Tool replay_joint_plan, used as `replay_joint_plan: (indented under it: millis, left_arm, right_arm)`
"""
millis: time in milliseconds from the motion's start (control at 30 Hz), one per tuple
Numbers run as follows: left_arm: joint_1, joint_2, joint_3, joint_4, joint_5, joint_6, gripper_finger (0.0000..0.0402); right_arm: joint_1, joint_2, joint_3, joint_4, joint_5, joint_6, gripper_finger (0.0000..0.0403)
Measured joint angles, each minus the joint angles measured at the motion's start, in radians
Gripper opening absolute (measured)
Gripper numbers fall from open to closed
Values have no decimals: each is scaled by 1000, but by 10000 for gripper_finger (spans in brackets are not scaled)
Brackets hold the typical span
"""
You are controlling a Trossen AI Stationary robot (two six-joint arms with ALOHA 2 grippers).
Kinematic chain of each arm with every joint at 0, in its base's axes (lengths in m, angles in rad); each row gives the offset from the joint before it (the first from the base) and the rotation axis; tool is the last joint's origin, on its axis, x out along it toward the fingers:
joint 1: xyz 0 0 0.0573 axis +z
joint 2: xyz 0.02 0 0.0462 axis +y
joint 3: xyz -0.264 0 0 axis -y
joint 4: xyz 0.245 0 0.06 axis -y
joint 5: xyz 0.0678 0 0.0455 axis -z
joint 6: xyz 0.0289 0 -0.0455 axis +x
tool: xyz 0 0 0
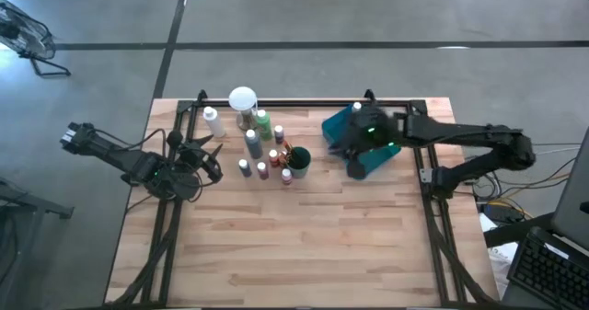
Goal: Pick & Place Paint Supplies
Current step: Adjust the green cup
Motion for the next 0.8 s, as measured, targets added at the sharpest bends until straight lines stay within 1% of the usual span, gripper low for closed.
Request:
replay_joint_plan:
  millis: [100, 167, 300, 433, 567, 800]
  left_arm:
    - [0, 0, 0, 0, 0, 0, 181]
    - [0, 0, 0, 0, 0, 0, 181]
    - [0, 1, 0, 1, 0, -1, 181]
    - [0, 1, 0, 0, 13, -1, 181]
    - [0, 1, 0, -1, 46, 21, 181]
    - [0, 1, 0, -1, 67, 22, 181]
  right_arm:
    - [36, 102, 84, -86, 10, -97, 77]
    - [45, 168, 146, -126, 25, -102, 92]
    - [43, 291, 271, -203, 35, -56, 118]
    - [53, 391, 381, -302, 34, -121, 138]
    - [66, 476, 438, -385, 33, -183, 154]
    - [92, 553, 495, -401, 38, -234, 172]
